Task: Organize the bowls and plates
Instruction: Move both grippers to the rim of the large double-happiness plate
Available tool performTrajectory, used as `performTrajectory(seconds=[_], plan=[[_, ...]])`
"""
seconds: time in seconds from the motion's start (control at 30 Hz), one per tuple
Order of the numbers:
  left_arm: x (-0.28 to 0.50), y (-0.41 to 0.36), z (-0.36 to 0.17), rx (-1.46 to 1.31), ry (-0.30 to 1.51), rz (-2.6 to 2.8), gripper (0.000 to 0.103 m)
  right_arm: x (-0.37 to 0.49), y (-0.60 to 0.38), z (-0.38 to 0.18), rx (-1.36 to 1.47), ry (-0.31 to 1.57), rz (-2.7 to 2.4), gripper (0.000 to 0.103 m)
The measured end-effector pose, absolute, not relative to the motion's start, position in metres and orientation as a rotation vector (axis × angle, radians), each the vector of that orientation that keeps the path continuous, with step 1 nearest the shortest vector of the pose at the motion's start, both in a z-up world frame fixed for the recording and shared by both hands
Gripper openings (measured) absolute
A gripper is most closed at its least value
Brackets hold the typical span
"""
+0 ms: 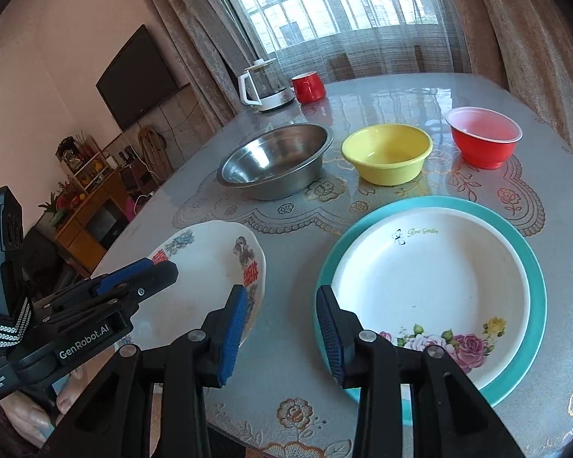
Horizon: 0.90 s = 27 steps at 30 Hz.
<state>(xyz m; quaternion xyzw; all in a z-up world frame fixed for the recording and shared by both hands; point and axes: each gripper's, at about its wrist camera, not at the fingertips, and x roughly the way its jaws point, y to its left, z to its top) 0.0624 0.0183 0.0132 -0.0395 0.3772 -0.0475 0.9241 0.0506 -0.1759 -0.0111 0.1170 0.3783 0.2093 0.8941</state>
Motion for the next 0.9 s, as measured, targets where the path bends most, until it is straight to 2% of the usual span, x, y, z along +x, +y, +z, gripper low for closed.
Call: performTrajectory(seconds=[0.47,0.9], plan=[[0.063,0.07,0.018,-0.143,0.763,0.009,0.036,0.06,-0.152,-0.024,0.204,0.839,0.507,0.04],[0.055,0.119,-0.001,-0.152,0.771,-0.005,0.036,0.068,-0.139,-0.039,0.22,0.864,0.517,0.041]])
